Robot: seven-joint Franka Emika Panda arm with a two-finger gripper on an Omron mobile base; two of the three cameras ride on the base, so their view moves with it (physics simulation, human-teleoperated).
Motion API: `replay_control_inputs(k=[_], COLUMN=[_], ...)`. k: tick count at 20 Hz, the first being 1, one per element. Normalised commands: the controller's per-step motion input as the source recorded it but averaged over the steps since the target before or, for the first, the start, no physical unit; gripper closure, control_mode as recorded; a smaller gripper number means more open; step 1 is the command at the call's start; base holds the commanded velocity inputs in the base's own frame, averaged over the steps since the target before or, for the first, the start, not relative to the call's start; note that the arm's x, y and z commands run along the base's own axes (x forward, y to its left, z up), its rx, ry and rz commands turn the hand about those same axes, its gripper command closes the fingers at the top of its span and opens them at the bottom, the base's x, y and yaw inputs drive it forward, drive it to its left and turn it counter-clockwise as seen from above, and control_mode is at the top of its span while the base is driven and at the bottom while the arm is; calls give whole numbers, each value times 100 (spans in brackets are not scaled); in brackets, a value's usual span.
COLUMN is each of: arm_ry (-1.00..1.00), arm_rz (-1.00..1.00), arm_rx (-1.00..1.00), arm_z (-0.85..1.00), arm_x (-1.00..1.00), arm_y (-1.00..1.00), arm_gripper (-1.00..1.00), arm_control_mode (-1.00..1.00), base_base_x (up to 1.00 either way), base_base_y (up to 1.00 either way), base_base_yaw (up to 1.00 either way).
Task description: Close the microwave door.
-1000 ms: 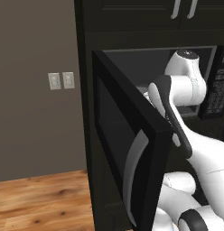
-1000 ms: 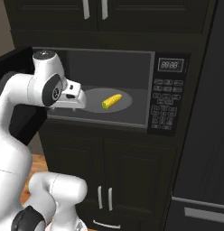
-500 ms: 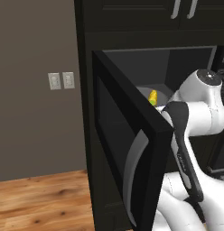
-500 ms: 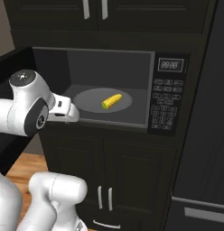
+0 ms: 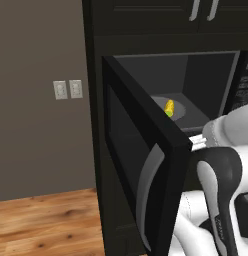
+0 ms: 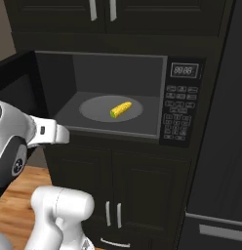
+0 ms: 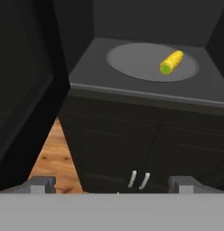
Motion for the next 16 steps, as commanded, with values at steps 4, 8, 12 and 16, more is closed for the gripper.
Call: replay_control_inputs(k=[4,8,12,16], arm_ry=[-31,-24,-23,-18], arm_rz=[20,33,43,43], arm_rx=[4,13,10,2], arm_z=[7,2,4,11], arm_x=[-78,-74,-95,-78], arm_y=[42,6,18,55], arm_gripper=[-100,-100,-100,-100], arm_control_mode=[-100,-100,-100,-100], base_base_x=[0,0,0,0], base_base_y=[0,0,0,0], base_base_yaw=[0,0,0,0])
